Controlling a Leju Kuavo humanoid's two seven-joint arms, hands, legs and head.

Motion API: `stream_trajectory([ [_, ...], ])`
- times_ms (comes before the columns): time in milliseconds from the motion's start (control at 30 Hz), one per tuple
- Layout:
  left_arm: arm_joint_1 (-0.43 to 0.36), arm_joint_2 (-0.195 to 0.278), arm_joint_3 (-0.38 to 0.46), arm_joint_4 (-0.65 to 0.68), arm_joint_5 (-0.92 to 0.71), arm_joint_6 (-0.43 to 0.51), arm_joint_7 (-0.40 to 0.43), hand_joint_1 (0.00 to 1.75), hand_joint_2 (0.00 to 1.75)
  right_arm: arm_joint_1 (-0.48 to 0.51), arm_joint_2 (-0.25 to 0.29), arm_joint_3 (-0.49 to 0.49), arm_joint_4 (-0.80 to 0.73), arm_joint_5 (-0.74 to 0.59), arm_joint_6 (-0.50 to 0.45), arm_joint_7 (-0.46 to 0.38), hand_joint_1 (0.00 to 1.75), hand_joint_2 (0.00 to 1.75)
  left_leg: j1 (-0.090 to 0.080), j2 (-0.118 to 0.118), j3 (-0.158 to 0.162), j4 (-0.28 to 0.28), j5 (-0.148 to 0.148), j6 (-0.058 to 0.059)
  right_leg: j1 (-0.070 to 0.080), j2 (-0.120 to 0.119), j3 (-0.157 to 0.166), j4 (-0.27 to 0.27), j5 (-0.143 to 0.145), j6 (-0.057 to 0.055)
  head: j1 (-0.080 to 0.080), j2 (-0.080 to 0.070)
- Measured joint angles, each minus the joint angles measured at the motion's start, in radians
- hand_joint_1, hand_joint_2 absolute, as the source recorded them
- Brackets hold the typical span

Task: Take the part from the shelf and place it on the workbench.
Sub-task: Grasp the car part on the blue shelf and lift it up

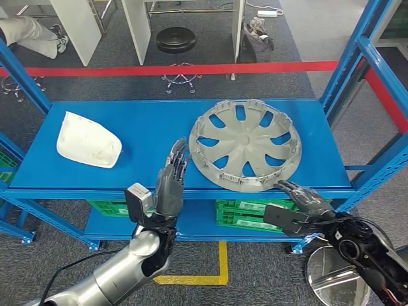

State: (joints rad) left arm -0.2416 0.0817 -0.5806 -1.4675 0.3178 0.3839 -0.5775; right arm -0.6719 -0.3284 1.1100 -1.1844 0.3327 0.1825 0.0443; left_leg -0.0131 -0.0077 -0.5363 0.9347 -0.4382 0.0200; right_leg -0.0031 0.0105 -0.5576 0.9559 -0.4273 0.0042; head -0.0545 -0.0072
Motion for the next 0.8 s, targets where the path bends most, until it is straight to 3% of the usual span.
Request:
stream_trajectory([
  [100, 0.008, 0.004, 0.000, 0.000, -0.002, 0.013, 0.005, 0.00, 0.00, -0.028, -0.006, 0.000, 0.016, 0.096, -0.028, 0.001, 0.00, 1.75, 0.000, 0.000, 0.000, 0.000, 0.000, 0.000, 0.000, 0.000, 0.000, 0.000, 0.000, 0.000, 0.000, 0.000],
  [300, 0.024, 0.011, 0.000, 0.000, -0.013, 0.026, 0.011, 0.00, 0.00, -0.079, -0.005, -0.013, -0.020, 0.147, -0.008, -0.015, 0.00, 1.75, 0.000, 0.000, 0.000, 0.000, 0.000, 0.000, 0.000, 0.000, 0.000, 0.000, 0.000, 0.000, 0.000, 0.000],
  [800, 0.029, 0.016, 0.000, -0.002, -0.025, 0.037, 0.017, 0.00, 0.00, -0.093, 0.049, 0.018, -0.281, 0.069, 0.038, -0.026, 0.00, 1.75, 0.001, 0.000, 0.000, 0.000, 0.000, 0.000, 0.001, -0.001, 0.000, 0.000, 0.000, 0.000, 0.000, 0.000],
])
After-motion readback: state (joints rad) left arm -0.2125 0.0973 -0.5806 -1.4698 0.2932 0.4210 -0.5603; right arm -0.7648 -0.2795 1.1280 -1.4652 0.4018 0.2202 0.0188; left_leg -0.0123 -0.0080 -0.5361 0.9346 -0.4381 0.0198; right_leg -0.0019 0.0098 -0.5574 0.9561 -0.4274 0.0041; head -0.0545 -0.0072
